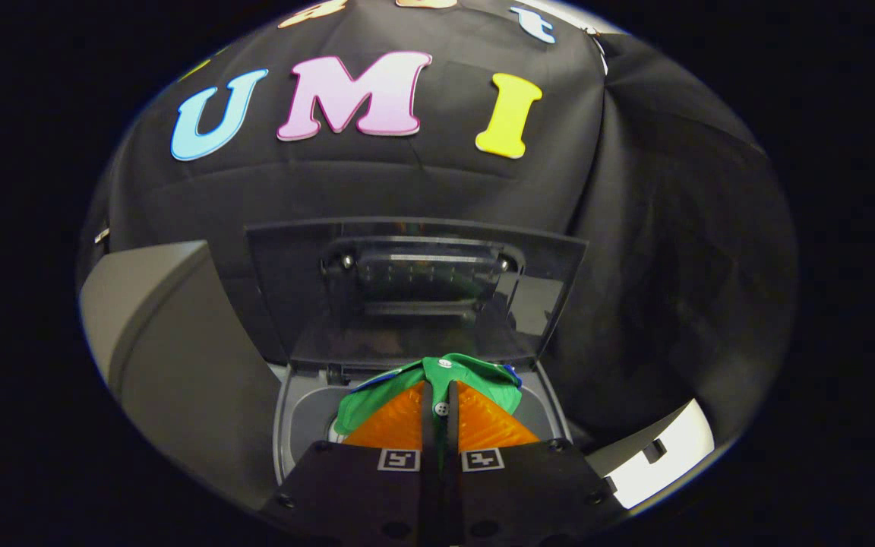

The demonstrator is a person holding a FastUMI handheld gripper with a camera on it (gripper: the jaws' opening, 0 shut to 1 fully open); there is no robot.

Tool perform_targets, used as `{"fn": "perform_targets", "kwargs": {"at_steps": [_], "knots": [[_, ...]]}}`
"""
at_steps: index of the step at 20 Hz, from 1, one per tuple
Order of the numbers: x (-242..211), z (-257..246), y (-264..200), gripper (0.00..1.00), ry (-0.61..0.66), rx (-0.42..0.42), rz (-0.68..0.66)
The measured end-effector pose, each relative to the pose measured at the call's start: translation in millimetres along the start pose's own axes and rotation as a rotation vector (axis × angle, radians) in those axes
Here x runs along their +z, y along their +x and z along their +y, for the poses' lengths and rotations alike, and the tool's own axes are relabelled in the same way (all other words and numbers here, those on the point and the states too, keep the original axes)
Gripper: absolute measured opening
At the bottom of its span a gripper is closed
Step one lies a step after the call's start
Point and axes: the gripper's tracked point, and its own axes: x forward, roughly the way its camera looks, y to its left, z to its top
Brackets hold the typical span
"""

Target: Put the clothes into the washing machine and then close the washing machine lid.

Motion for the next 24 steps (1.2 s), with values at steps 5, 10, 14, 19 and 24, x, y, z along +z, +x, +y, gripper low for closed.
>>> {"fn": "perform_targets", "kwargs": {"at_steps": [5, 10, 14, 19, 24], "knots": [[-57.0, 15.2, 48.8, 0.05, -0.047, 0.037, 0.124], [-110.5, 24.6, 82.2, 0.05, -0.058, 0.058, 0.236], [-139.6, 28.8, 99.5, 0.05, -0.083, 0.074, 0.307], [-164.4, 33.7, 106.9, 0.06, -0.050, 0.104, 0.380], [-185.2, 30.2, 108.4, 0.33, -0.092, 0.123, 0.463]]}}
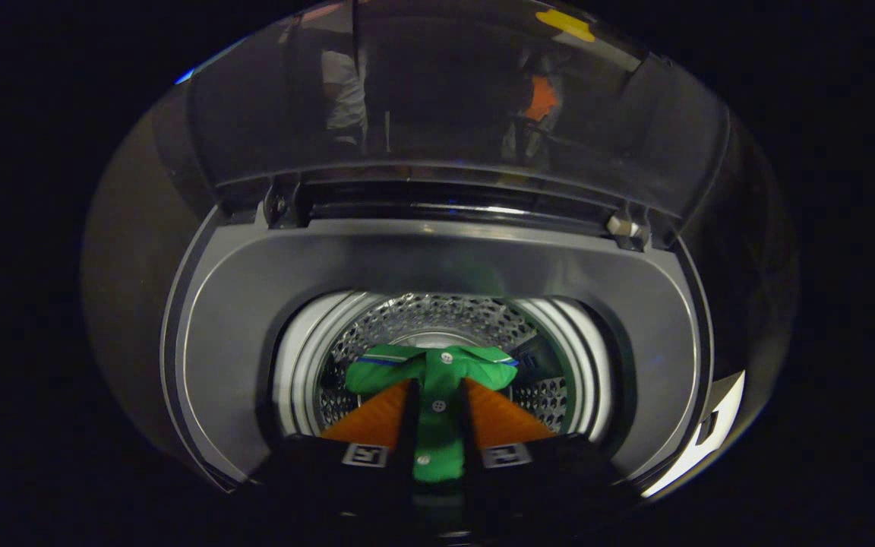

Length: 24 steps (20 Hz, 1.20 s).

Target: Put the clothes into the washing machine and then close the washing machine lid.

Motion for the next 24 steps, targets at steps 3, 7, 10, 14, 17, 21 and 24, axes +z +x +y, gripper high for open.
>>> {"fn": "perform_targets", "kwargs": {"at_steps": [3, 7, 10, 14, 17, 21, 24], "knots": [[-5.2, 7.6, 3.1, 0.99, 0.005, 0.049, 0.015], [5.4, -0.1, -17.8, 0.99, 0.022, 0.047, -0.022], [25.0, -6.4, -42.7, 0.99, 0.034, 0.042, -0.077], [64.7, -16.3, -86.8, 1.00, 0.026, 0.016, -0.159], [102.4, -20.8, -121.7, 0.99, 0.052, 0.009, -0.237], [140.9, -33.2, -159.6, 0.99, 0.109, 0.007, -0.303], [165.6, -42.6, -183.8, 0.99, 0.139, 0.013, -0.346]]}}
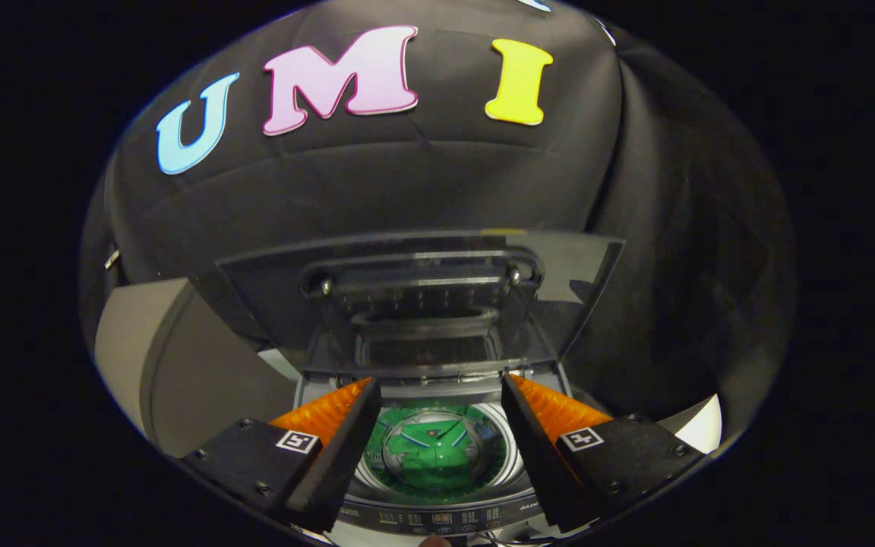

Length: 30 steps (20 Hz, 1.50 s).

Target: Put the clothes into the washing machine and then close the washing machine lid.

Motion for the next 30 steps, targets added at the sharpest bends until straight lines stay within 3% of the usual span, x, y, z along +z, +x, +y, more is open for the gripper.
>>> {"fn": "perform_targets", "kwargs": {"at_steps": [7, 12, 19, 30], "knots": [[87.2, -2.7, -21.7, 0.99, 0.019, 0.006, -0.110], [121.3, 1.5, -1.2, 0.99, 0.025, 0.014, -0.133], [115.4, 13.1, 57.3, 0.99, 0.008, 0.014, -0.060], [105.0, 12.3, 53.2, 1.00, 0.003, 0.002, -0.107]]}}
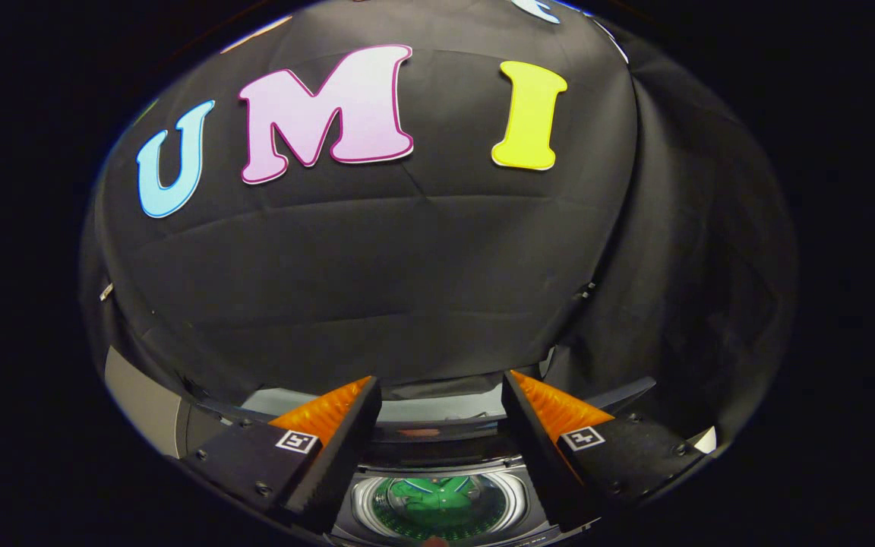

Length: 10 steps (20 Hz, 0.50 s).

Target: Put the clothes into the washing machine and then close the washing machine lid.

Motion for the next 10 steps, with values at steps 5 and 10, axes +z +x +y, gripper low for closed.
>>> {"fn": "perform_targets", "kwargs": {"at_steps": [5, 10], "knots": [[-6.8, -3.6, -13.4, 1.00, 0.002, -0.004, -0.018], [-11.9, -4.2, -22.5, 1.00, -0.002, -0.020, -0.012]]}}
